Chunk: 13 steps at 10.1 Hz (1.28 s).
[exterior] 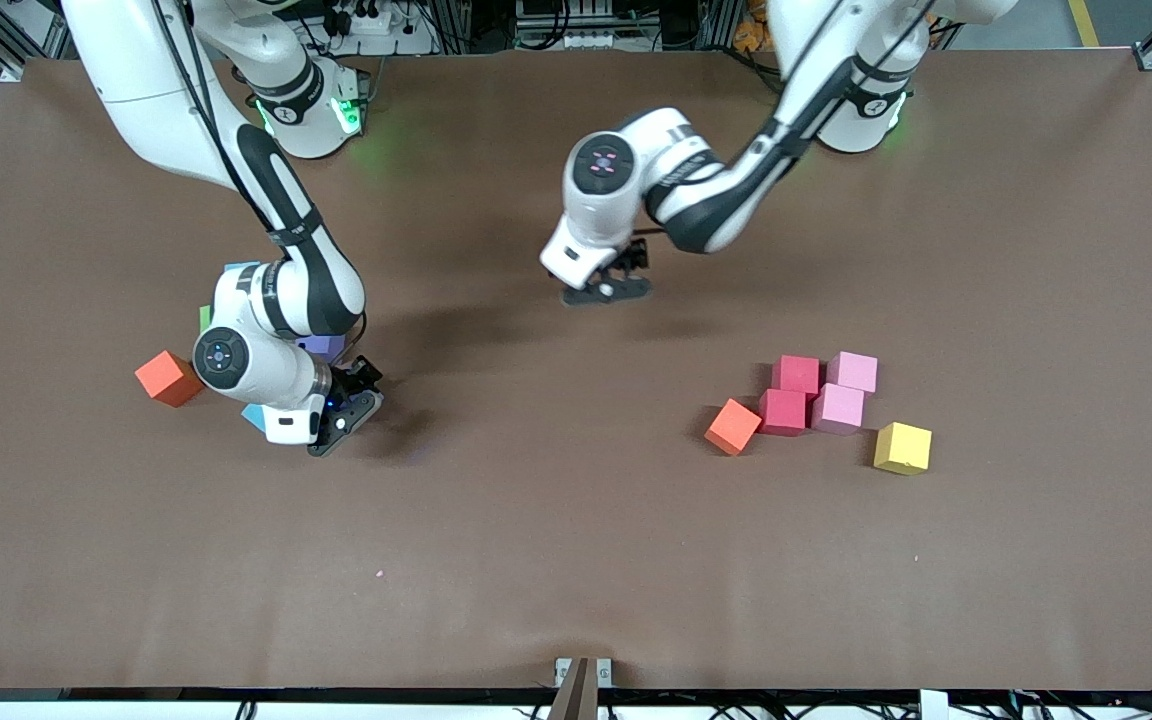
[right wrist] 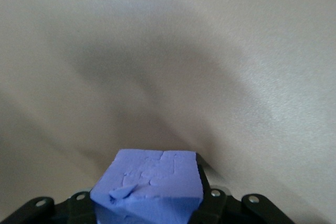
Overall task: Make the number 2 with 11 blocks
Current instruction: 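Set the pink cube down with the left gripper while the right gripper waits, then lower the blue cube with the right gripper while the left gripper grasps orange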
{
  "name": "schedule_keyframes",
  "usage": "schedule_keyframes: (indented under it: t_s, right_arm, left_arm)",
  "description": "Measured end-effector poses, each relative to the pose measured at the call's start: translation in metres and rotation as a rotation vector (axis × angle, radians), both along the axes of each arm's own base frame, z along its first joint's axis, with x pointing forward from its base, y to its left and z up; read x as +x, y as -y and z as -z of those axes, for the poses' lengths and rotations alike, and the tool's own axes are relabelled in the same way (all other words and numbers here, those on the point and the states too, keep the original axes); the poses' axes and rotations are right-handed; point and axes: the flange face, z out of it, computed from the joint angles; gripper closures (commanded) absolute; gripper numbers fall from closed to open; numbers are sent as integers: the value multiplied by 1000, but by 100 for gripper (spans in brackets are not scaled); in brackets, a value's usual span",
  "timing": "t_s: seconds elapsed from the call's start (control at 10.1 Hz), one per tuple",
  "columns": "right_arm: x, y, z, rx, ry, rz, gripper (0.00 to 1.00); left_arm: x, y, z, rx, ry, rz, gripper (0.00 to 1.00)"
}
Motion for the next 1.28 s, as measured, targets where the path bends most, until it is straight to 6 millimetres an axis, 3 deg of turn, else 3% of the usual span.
schedule_keyframes:
  t_s: [0.2,0.39,0.59,0.79,1.09,1.28]
  right_arm:
    - [2,-6,-23,12,8,-15,77]
    - [-2,-32,-56,29,22,-59,77]
    - [-21,-79,-81,42,5,-150,78]
    - [-51,-140,-99,47,23,-341,80]
    - [-105,-214,-100,31,39,-632,80]
    - [-161,-255,-69,11,75,-763,80]
  left_arm:
    - [52,-43,-17,-18,28,-106,0]
    - [100,-88,-26,-31,49,-199,0]
    - [141,-120,-35,-34,90,-268,0]
    - [176,-144,-20,3,132,-267,0]
    - [210,-157,29,49,142,-253,0]
    - [224,-165,44,47,135,-303,0]
